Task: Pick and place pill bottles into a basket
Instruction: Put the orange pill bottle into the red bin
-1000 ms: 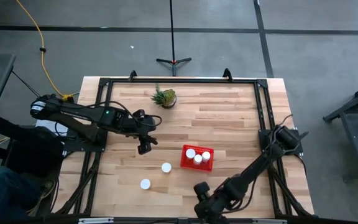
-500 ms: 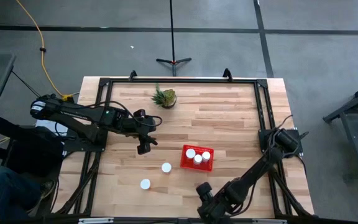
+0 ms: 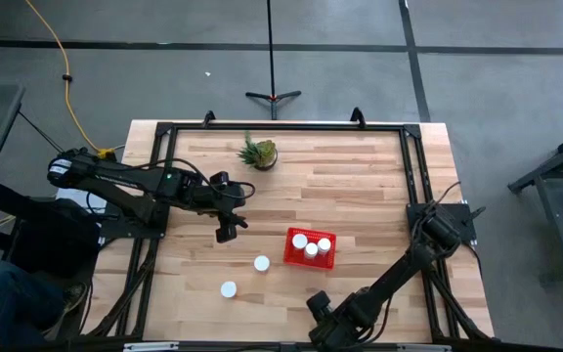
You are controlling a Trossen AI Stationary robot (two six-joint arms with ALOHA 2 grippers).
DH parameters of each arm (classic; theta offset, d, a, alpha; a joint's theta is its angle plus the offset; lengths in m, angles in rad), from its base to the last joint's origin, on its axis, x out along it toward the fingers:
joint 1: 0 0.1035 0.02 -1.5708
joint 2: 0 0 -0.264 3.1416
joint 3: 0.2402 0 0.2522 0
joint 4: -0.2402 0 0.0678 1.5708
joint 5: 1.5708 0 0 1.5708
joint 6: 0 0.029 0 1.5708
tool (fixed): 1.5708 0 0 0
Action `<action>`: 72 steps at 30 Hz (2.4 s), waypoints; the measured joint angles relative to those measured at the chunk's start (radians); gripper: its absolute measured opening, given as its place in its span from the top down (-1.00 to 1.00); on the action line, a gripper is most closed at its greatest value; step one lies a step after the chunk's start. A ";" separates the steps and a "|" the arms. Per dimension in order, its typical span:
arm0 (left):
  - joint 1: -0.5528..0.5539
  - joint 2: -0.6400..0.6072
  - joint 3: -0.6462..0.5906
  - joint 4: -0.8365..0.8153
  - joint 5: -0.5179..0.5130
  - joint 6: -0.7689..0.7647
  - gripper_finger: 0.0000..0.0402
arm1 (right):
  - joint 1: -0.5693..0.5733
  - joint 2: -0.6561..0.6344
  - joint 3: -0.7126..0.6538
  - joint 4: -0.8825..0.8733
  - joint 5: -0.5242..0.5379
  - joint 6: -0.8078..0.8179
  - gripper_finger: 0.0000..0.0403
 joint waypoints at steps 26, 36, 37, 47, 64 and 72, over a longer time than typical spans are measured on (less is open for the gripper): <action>0.000 0.000 0.000 0.006 0.022 -0.002 -0.21 | -0.005 0.013 0.000 -0.008 0.120 0.155 0.09; 0.000 0.000 0.000 -0.002 0.039 -0.001 -0.21 | -0.012 0.013 0.000 -0.010 0.237 0.406 0.11; 0.000 0.000 0.000 -0.003 0.039 -0.001 -0.21 | -0.013 0.013 0.000 -0.010 0.250 0.420 0.12; 0.000 0.000 0.000 -0.002 0.039 0.007 -0.21 | -0.026 -0.025 0.000 -0.051 0.349 0.483 0.14; 0.000 0.000 0.000 0.002 0.045 0.000 -0.21 | -0.117 -0.187 0.000 -0.071 0.527 0.379 0.15; 0.000 0.000 0.000 -0.001 0.046 0.002 -0.21 | -0.165 -0.202 0.000 0.056 0.556 0.340 0.16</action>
